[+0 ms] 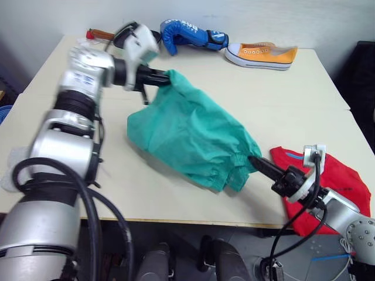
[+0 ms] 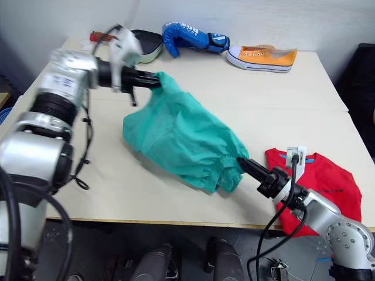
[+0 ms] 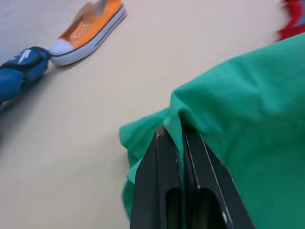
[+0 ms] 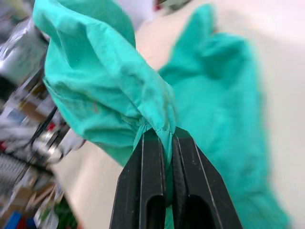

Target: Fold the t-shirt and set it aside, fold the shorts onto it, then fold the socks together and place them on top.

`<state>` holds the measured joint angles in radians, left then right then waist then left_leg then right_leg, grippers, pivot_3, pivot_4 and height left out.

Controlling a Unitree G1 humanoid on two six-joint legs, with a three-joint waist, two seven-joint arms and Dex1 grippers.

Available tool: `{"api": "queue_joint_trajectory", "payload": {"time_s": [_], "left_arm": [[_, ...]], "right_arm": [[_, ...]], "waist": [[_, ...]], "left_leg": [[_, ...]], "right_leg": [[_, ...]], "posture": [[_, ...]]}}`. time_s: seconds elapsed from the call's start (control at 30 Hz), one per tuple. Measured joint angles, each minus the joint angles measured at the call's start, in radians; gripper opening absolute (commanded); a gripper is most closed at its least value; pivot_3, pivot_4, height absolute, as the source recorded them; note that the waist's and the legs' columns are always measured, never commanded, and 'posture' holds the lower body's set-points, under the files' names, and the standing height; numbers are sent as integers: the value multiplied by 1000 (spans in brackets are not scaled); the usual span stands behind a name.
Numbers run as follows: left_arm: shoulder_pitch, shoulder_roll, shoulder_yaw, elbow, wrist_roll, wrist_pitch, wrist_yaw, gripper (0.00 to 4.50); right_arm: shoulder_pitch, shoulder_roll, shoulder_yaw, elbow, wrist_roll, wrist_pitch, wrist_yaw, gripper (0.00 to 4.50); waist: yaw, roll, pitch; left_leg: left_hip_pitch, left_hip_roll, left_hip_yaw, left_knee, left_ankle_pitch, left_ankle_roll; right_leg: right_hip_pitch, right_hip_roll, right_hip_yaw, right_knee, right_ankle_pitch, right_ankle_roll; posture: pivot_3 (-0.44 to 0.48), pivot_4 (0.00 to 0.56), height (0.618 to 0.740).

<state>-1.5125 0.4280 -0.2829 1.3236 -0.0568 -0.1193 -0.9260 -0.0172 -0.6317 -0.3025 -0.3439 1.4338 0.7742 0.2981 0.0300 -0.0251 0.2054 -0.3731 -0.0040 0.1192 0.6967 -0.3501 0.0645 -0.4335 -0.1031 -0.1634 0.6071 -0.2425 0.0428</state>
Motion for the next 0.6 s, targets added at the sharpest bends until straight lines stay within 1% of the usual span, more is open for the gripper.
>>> {"api": "queue_joint_trajectory", "payload": {"time_s": [0.13,0.2,0.23,0.27,0.37,0.47,0.6], "left_arm": [[1,-92,10,36,103,-23,235,28],[6,-115,24,45,138,-19,306,441],[12,-122,31,52,154,-13,342,680],[22,-125,34,58,170,-7,371,922],[52,-126,54,69,206,10,408,1879],[55,-115,86,69,222,11,398,2843],[55,-50,163,67,209,-18,298,4206]], "right_arm": [[-2,0,4,-3,-34,30,-108,5],[-2,0,25,-11,-78,35,-138,0],[1,0,35,-20,-106,36,-148,579],[4,0,44,-30,-130,37,-155,785],[19,0,44,-65,-168,36,-173,1805],[34,-11,7,-107,-175,36,-176,2849],[63,-123,-116,-236,-173,33,-137,4308]], "waist": [[-9,0,0],[-9,0,0],[-9,0,0],[-9,0,0],[-6,0,0],[-4,0,0],[-4,1,0]], "left_leg": [[0,1,1,1,0,0],[1,1,2,1,0,0],[2,1,3,1,0,0],[2,1,3,1,0,0],[-1,1,3,2,0,0],[-3,0,4,3,0,0],[-3,0,4,2,0,0]], "right_leg": [[-2,-1,2,3,0,0],[-2,-1,3,4,0,0],[-2,-2,4,5,0,0],[-2,-2,4,5,0,0],[-5,-2,4,6,0,0],[-7,-2,4,6,0,0],[-7,-2,3,6,0,0]], "posture": [[0,150,740],[0,150,740],[0,150,740],[0,150,740],[0,150,740],[0,150,740],[0,150,740]]}}
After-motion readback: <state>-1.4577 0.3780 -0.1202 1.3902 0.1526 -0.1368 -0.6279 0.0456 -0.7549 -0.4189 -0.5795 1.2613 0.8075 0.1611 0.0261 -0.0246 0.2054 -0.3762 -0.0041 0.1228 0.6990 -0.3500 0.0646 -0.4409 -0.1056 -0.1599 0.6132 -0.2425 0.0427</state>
